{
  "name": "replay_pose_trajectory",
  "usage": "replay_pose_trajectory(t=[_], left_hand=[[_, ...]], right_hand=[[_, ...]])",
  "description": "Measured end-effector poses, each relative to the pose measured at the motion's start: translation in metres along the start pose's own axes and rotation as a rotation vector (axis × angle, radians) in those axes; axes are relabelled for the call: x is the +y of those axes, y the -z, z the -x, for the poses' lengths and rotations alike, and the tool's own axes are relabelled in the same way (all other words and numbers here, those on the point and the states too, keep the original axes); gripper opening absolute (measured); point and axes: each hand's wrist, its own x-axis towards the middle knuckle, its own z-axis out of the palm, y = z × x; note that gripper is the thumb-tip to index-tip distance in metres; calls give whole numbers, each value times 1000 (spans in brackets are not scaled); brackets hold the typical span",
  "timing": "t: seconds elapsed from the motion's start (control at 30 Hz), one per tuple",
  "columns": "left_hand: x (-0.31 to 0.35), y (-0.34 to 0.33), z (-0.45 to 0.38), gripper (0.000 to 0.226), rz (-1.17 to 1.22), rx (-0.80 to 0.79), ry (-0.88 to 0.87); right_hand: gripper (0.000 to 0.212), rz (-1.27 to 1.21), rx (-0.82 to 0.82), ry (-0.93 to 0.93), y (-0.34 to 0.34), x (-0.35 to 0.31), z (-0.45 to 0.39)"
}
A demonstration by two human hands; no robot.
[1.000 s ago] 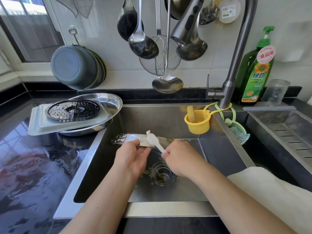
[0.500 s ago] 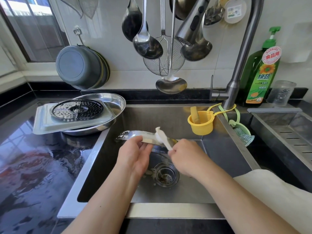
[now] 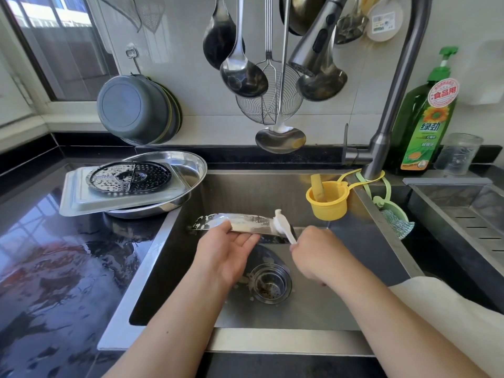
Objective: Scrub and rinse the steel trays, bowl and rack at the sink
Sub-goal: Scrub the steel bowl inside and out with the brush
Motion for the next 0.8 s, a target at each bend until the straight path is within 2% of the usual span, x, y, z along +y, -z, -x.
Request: replay_pose_trajectory(t=[0.23, 0.33, 0.4, 0.53, 0.67, 0.8], left_hand=[[-5, 1, 1, 39, -6, 1, 17], [-3, -1, 3, 38, 16, 1, -13], [0, -2, 5, 34, 66, -10, -68], [-6, -8, 14, 16, 21, -5, -88], [-9, -7, 10, 22, -10, 36, -76], [-2, -1, 5, 25, 86, 44, -106]], right_hand=[[32, -31, -72, 131, -16, -15, -1], [30, 14, 10, 52, -5, -6, -6], [28, 16, 23, -2, 4, 4, -8], [28, -55, -15, 52, -3, -2, -4], [28, -35, -45, 174, -17, -17, 2], [25, -42, -28, 100, -6, -10, 1]])
